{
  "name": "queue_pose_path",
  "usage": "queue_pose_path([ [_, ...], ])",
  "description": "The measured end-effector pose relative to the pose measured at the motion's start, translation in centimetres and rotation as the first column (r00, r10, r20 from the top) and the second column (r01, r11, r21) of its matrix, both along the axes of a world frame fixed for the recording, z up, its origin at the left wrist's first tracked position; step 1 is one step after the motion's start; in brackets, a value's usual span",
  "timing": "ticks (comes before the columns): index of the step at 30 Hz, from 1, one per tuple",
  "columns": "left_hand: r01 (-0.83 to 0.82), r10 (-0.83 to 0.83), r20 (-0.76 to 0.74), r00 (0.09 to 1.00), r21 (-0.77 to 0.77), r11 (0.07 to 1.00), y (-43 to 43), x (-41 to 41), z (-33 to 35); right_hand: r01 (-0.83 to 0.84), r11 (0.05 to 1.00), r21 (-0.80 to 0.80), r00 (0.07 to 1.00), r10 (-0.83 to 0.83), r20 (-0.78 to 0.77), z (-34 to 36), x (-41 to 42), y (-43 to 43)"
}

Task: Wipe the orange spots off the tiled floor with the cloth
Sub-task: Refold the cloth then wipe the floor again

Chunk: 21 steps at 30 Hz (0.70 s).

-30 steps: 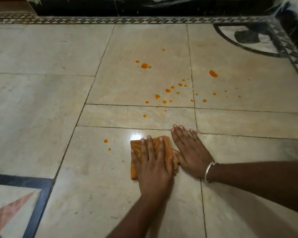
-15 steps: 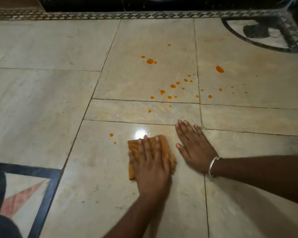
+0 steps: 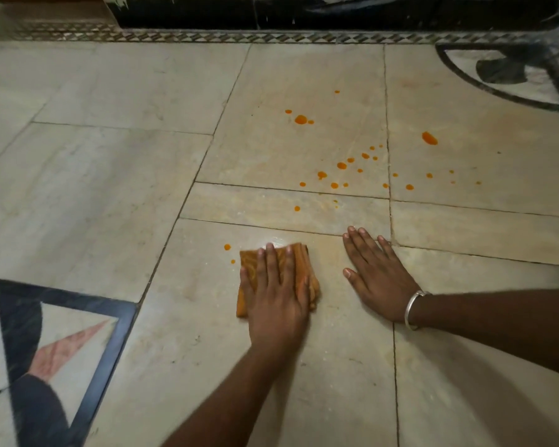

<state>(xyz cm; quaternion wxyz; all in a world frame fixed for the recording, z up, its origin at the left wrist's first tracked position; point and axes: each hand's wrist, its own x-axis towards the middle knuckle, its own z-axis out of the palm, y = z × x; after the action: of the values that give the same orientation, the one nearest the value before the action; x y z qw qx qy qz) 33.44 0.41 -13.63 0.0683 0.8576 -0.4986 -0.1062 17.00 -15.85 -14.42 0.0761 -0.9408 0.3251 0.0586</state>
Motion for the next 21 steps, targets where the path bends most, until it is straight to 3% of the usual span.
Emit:
queue_pose_path([
  [5,0.055,-0.050,-0.110,0.993,0.042,0.998,2.8,-3.2,1.4,-0.034,0.995,0.091,0.999,0.036,-0.029,0.6,-0.1,-0.8],
  [9,0.094,-0.085,-0.062,0.994,0.150,0.984,2.7,-3.2,3.6,-0.089,0.983,0.158,0.993,0.099,-0.060,1.3,-0.3,-2.1],
  [12,0.112,-0.142,0.119,0.983,0.229,0.967,1.7,-3.1,4.7,-0.101,0.985,0.142,0.991,0.112,-0.069,1.7,-0.2,-2.0],
  [14,0.216,-0.265,0.113,0.958,0.327,0.920,1.3,-3.0,5.0,-0.119,0.984,0.134,0.989,0.129,-0.068,2.1,0.3,-1.4],
  [16,0.264,-0.297,0.057,0.953,0.322,0.909,1.2,-2.6,5.8,-0.154,0.980,0.127,0.984,0.163,-0.068,2.6,1.0,-0.7],
  [18,0.234,-0.224,-0.076,0.972,0.159,0.959,1.2,-2.1,6.8,-0.169,0.978,0.124,0.982,0.178,-0.064,3.2,1.7,-0.5],
  [19,0.169,-0.151,-0.227,0.962,0.061,0.984,1.3,-1.5,7.7,-0.165,0.978,0.126,0.983,0.173,-0.062,3.4,1.9,-0.6],
  [20,0.052,-0.054,-0.429,0.902,-0.016,0.999,1.6,-0.8,8.8,-0.157,0.979,0.132,0.985,0.165,-0.056,3.6,2.1,-0.7],
  [21,-0.079,0.021,-0.621,0.783,-0.065,0.995,1.8,0.3,9.5,-0.147,0.980,0.135,0.987,0.155,-0.046,3.6,2.4,-0.9],
])
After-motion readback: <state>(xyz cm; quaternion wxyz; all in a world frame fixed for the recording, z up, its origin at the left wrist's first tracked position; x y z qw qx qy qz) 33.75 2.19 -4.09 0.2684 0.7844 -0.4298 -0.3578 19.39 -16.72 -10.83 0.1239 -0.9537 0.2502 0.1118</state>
